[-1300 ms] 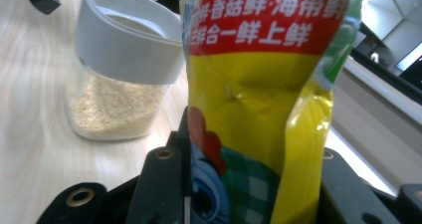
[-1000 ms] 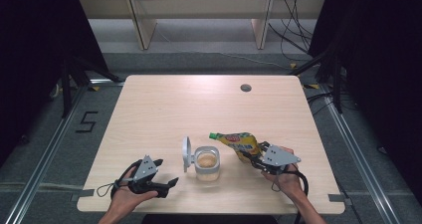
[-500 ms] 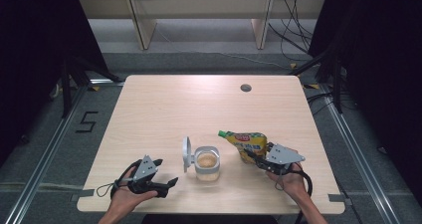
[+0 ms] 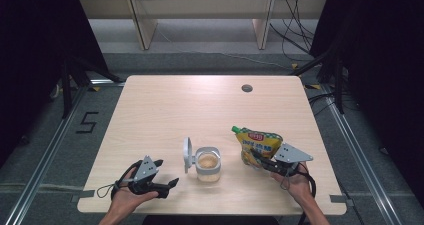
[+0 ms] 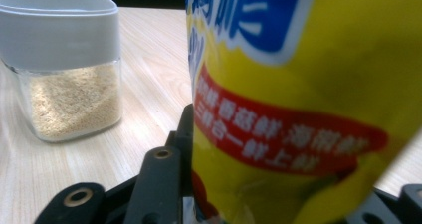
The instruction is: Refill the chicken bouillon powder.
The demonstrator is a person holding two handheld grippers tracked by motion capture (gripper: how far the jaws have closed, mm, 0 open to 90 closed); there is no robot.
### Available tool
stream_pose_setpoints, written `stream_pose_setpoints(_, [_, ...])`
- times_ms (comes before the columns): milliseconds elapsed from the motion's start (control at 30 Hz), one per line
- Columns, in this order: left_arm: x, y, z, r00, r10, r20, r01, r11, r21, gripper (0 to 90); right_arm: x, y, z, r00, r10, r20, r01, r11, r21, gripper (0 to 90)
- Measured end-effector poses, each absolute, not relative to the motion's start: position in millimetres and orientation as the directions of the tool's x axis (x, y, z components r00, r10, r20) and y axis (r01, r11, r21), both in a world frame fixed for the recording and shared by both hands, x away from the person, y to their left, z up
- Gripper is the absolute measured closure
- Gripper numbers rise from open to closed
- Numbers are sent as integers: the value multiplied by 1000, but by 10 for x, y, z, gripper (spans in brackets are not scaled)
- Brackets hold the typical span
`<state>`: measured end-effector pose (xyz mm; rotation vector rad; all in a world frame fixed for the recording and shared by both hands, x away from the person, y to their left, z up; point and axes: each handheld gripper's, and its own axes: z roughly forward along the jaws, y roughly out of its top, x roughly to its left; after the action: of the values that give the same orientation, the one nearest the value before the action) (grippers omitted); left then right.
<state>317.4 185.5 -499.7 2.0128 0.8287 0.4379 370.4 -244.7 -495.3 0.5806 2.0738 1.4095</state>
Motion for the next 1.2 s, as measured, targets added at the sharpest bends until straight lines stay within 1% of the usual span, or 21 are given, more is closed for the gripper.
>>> stream_pose_setpoints(200, [3169, 1846, -5000, 707, 707, -12, 388, -375, 842, 161, 3691, -2480, -4937, -757, 630, -174, 76, 349, 934, 606])
stream_pose_setpoints(267, [3186, 1863, -4991, 718, 695, 23, 368, -408, 835, 161, 3680, -2484, -4932, -752, 643, -144, 94, 321, 942, 585])
stream_pose_setpoints(300, [3178, 1851, -5002, 714, 700, -10, 391, -386, 836, 160, 3679, -2499, -4923, -752, 645, -138, 101, 319, 942, 564])
stream_pose_setpoints(367, [3193, 1862, -4995, 726, 687, 24, 364, -413, 835, 161, 3669, -2510, -4909, -746, 658, -99, 115, 275, 955, 505])
stream_pose_setpoints(433, [3191, 1855, -4998, 721, 693, 21, 364, -403, 840, 160, 3643, -2527, -4864, -721, 681, -131, 107, 297, 949, 466])
stream_pose_setpoints(467, [3179, 1851, -4999, 713, 701, 0, 383, -389, 838, 160, 3617, -2528, -4851, -716, 689, -118, 123, 291, 949, 452])
stream_pose_setpoints(500, [3189, 1860, -4994, 724, 690, 17, 368, -407, 836, 161, 3604, -2531, -4839, -710, 694, -120, 120, 288, 950, 441])
stream_pose_setpoints(567, [3182, 1850, -5003, 715, 699, -6, 385, -388, 837, 161, 3561, -2515, -4832, -700, 705, -117, 127, 283, 951, 409])
stream_pose_setpoints(633, [3187, 1857, -4994, 725, 689, 15, 370, -408, 835, 161, 3522, -2500, -4827, -707, 702, -92, 169, 294, 941, 395])
stream_pose_setpoints(667, [3175, 1849, -5000, 720, 694, 1, 380, -395, 836, 161, 3530, -2498, -4831, -711, 697, -99, 160, 297, 942, 391])
stream_pose_setpoints(767, [3180, 1858, -4992, 715, 699, 19, 373, -403, 836, 161, 3490, -2495, -4806, -676, 724, -137, 147, 315, 938, 373])
stream_pose_setpoints(800, [3172, 1853, -4996, 707, 707, 1, 388, -389, 835, 161, 3485, -2500, -4795, -673, 722, -159, 129, 326, 936, 360])
stream_pose_setpoints(867, [3194, 1865, -4997, 726, 688, 16, 370, -410, 833, 161, 3445, -2511, -4777, -656, 738, -157, 155, 336, 929, 346])
stream_pose_setpoints(900, [3185, 1851, -5007, 715, 699, -11, 392, -388, 834, 160, 3412, -2497, -4777, -644, 754, -126, 190, 317, 929, 340])
stream_pose_setpoints(967, [3186, 1856, -4999, 720, 694, 4, 383, -402, 831, 161, 3393, -2516, -4769, -631, 760, -153, 168, 327, 930, 337])
stream_pose_setpoints(1000, [3188, 1864, -4990, 728, 685, 25, 367, -421, 830, 161, 3364, -2530, -4760, -632, 763, -135, 197, 327, 924, 335])
stream_pose_setpoints(1067, [3173, 1847, -4999, 713, 701, 1, 383, -391, 837, 161, 3321, -2540, -4737, -613, 775, -153, 194, 336, 922, 323])
stream_pose_setpoints(1100, [3171, 1845, -4997, 709, 705, 0, 387, -389, 836, 161, 3294, -2541, -4730, -612, 777, -146, 197, 329, 924, 319])
stream_pose_setpoints(1133, [3182, 1861, -4989, 717, 697, 28, 371, -415, 831, 161, 3274, -2557, -4724, -622, 773, -128, 210, 322, 923, 319])
stream_pose_setpoints(1167, [3175, 1849, -4999, 710, 704, -2, 385, -387, 838, 161, 3260, -2571, -4724, -610, 780, -138, 202, 321, 925, 318])
stream_pose_setpoints(1200, [3186, 1853, -5000, 714, 700, 9, 374, -392, 840, 161, 3254, -2589, -4731, -621, 770, -147, 203, 339, 919, 315])
